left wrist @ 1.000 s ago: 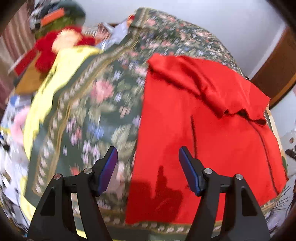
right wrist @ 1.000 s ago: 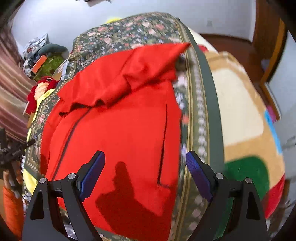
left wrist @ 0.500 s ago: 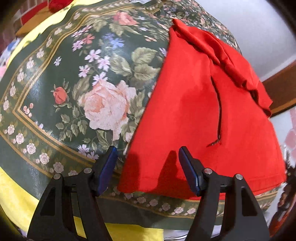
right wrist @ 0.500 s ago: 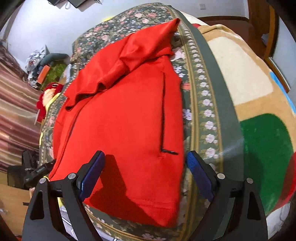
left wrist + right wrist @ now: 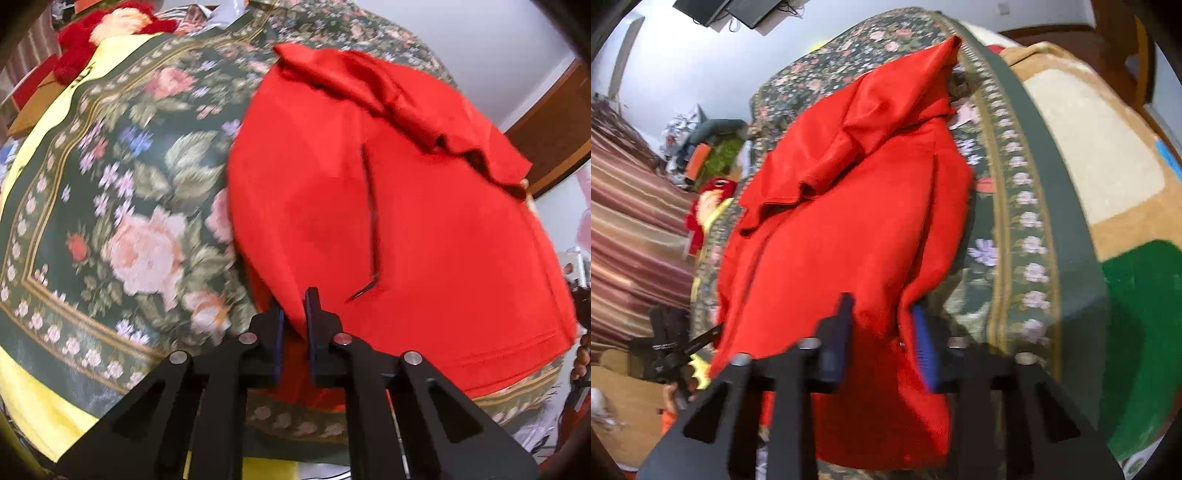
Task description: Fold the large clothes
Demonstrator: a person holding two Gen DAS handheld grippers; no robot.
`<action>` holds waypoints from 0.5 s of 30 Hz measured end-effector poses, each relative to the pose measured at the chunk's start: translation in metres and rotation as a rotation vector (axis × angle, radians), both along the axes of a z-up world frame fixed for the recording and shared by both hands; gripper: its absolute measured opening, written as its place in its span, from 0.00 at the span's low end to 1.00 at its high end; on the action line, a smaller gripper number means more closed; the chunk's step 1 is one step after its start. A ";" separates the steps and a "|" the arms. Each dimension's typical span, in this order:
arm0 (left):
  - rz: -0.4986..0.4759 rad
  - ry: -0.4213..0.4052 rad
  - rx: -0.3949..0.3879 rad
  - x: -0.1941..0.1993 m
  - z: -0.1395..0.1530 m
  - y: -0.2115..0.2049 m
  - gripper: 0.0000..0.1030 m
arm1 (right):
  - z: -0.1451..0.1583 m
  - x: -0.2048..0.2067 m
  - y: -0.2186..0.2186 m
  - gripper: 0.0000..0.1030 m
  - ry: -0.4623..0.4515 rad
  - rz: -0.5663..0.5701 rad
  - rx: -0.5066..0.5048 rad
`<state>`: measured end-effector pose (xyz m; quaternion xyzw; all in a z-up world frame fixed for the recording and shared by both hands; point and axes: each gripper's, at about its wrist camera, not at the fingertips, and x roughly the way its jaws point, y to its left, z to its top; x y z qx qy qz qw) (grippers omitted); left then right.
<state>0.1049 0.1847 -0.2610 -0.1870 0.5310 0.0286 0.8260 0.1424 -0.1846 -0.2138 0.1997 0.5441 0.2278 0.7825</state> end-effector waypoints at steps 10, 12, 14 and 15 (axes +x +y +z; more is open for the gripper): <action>0.022 -0.183 -0.030 0.020 0.066 0.010 0.03 | 0.039 0.007 0.017 0.15 -0.124 0.019 0.120; 0.029 -0.221 -0.041 0.025 0.081 0.018 0.03 | 0.051 0.012 0.017 0.15 -0.162 0.018 0.133; 0.038 -0.254 -0.033 0.036 0.095 0.024 0.03 | 0.060 0.018 0.019 0.15 -0.192 0.013 0.140; 0.045 -0.275 -0.023 0.040 0.103 0.027 0.02 | 0.065 0.022 0.019 0.14 -0.207 0.009 0.149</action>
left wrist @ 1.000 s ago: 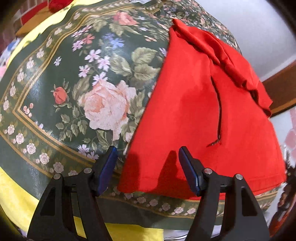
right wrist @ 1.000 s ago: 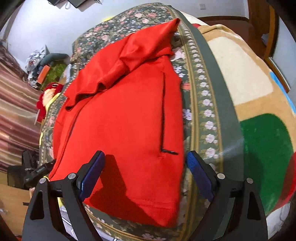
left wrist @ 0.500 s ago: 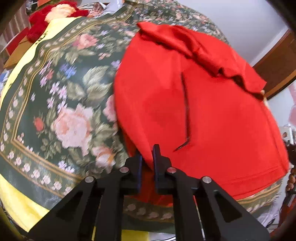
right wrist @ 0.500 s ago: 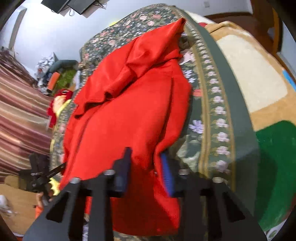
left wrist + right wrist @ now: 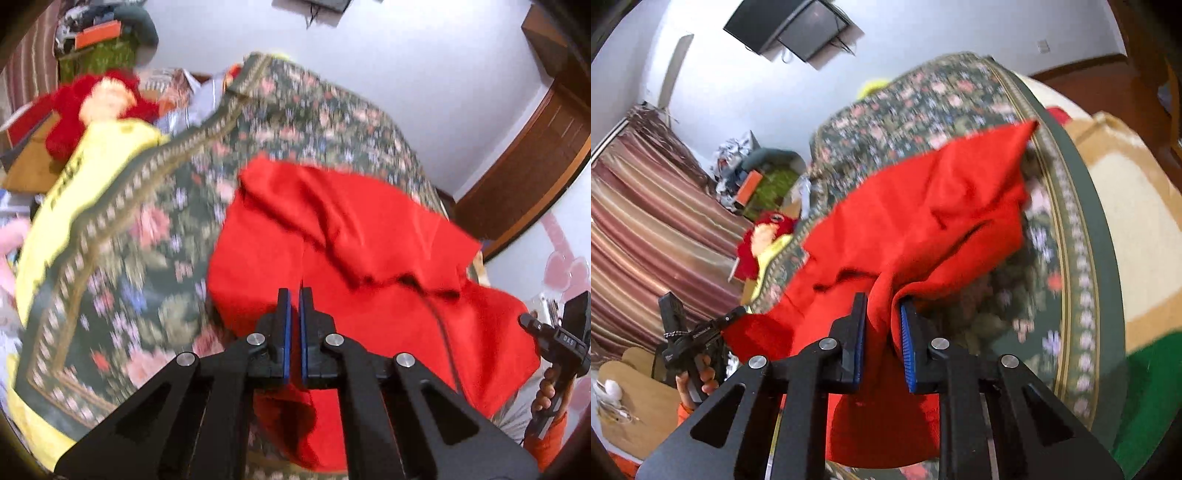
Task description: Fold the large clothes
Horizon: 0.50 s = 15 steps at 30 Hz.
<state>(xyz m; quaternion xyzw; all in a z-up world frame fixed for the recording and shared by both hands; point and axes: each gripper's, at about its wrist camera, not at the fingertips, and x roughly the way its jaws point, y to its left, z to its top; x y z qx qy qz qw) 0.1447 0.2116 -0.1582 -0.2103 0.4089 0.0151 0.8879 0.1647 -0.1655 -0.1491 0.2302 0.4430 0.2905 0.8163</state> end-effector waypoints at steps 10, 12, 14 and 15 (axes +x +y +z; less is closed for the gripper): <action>0.088 -0.190 0.073 0.063 0.071 0.031 0.00 | 0.021 0.059 -0.003 0.14 -0.094 -0.082 -0.020; 0.112 -0.218 0.110 0.081 0.083 0.037 0.00 | 0.022 0.076 -0.005 0.14 -0.093 -0.104 -0.021; 0.129 -0.228 0.140 0.100 0.089 0.042 0.00 | 0.021 0.092 -0.005 0.14 -0.095 -0.125 -0.040; 0.130 -0.226 0.152 0.113 0.090 0.045 0.00 | 0.018 0.103 -0.004 0.14 -0.090 -0.133 -0.052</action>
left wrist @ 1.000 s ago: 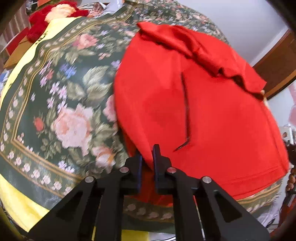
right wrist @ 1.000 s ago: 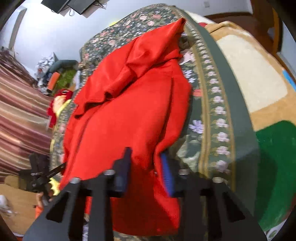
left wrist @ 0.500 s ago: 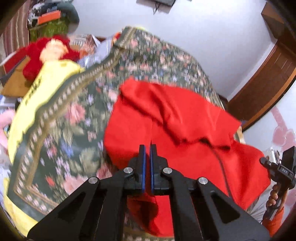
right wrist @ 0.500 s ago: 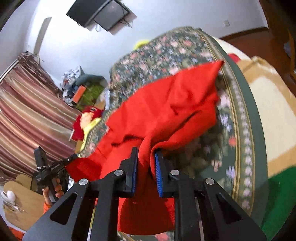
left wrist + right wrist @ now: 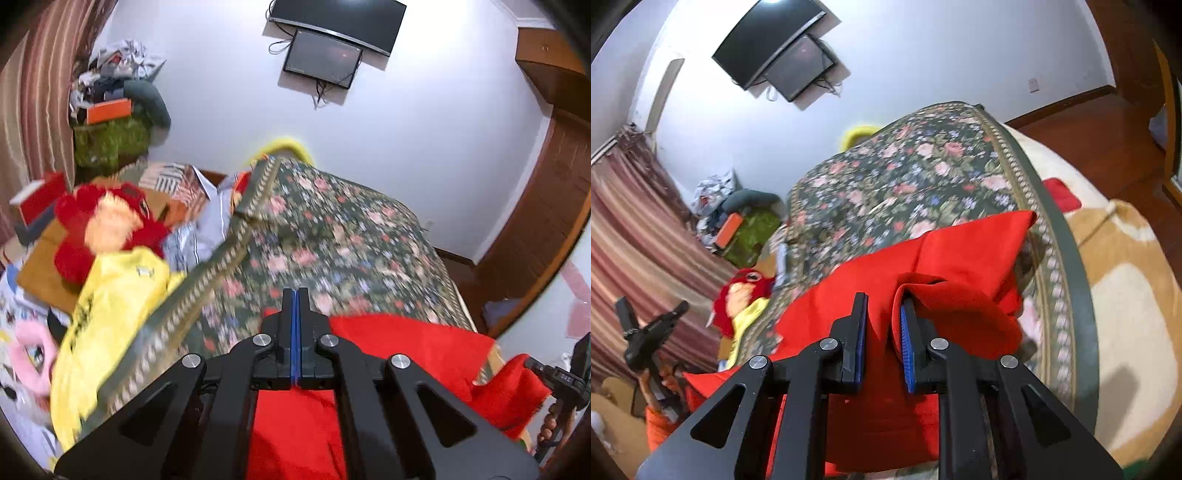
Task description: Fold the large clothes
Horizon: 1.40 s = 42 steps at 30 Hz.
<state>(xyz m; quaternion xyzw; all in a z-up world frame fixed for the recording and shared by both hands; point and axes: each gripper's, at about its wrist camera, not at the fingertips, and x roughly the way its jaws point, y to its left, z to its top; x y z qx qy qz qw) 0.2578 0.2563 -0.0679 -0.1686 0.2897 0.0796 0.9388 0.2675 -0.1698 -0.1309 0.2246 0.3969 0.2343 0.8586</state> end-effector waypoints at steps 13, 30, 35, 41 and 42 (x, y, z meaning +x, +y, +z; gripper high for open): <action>-0.158 0.351 0.037 0.019 -0.109 -0.032 0.31 | -0.040 -0.013 -0.029 0.14 0.110 -0.032 -0.069; -0.115 0.533 -0.189 -0.108 -0.175 -0.052 0.73 | -0.081 -0.087 -0.041 0.27 0.277 0.025 -0.223; -0.047 0.598 -0.312 -0.134 -0.212 -0.045 0.75 | -0.087 -0.091 -0.051 0.36 0.320 0.011 -0.218; -0.057 0.562 -0.481 -0.154 -0.232 -0.046 0.77 | -0.090 -0.096 -0.056 0.56 0.351 0.034 -0.205; -0.062 0.555 -0.488 -0.156 -0.232 -0.048 0.78 | -0.092 -0.095 -0.055 0.57 0.351 0.047 -0.208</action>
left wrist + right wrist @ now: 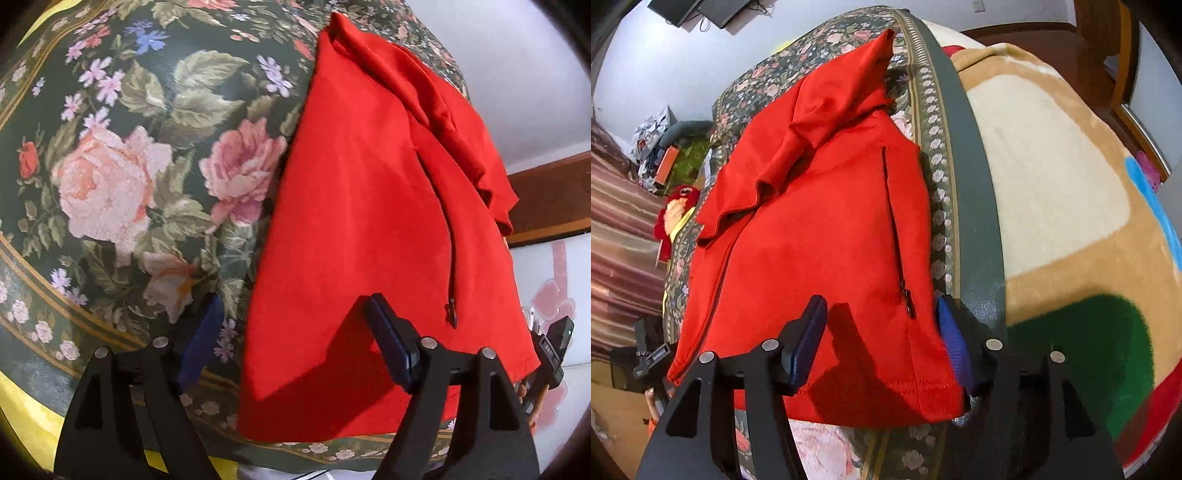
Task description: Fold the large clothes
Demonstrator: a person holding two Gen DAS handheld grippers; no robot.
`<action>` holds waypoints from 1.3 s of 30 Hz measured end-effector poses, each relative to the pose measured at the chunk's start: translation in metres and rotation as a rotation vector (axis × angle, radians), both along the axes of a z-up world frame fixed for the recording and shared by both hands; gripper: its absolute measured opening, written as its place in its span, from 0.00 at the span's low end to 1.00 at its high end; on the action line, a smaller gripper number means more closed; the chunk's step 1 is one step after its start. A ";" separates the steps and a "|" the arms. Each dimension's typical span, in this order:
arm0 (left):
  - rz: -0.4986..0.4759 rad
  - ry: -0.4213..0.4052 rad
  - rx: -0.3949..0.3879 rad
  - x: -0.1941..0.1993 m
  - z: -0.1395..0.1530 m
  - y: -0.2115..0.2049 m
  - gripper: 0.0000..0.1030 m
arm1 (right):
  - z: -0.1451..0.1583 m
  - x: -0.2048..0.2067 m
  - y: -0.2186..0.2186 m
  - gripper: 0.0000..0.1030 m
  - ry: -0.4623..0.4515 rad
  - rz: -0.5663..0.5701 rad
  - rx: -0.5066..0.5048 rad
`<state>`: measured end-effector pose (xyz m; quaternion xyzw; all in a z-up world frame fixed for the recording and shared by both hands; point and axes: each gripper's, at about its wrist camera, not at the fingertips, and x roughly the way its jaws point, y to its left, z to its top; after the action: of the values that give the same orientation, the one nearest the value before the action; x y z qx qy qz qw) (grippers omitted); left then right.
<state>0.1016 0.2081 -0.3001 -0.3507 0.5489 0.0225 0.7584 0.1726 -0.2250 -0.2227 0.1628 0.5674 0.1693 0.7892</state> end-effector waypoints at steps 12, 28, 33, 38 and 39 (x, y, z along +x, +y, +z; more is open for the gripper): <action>-0.052 -0.080 -0.126 -0.004 0.005 -0.024 0.47 | -0.004 0.029 0.005 0.63 -0.027 -0.002 -0.012; -0.078 -0.275 -0.044 0.033 0.080 -0.019 0.04 | 0.011 0.025 0.014 0.10 -0.048 0.097 0.075; -0.110 -0.422 0.036 0.058 0.143 -0.017 0.04 | 0.051 0.031 0.017 0.10 -0.151 0.088 0.151; -0.112 -0.518 0.135 0.097 0.189 -0.014 0.04 | 0.077 0.052 0.025 0.10 -0.230 0.070 0.176; -0.103 -0.530 0.156 0.107 0.196 -0.012 0.04 | 0.082 0.061 0.028 0.09 -0.249 0.066 0.171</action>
<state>0.2090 0.1963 -0.1038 -0.2565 0.3453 -0.0663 0.9003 0.2335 -0.1970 -0.1406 0.1884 0.4536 0.2616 0.8308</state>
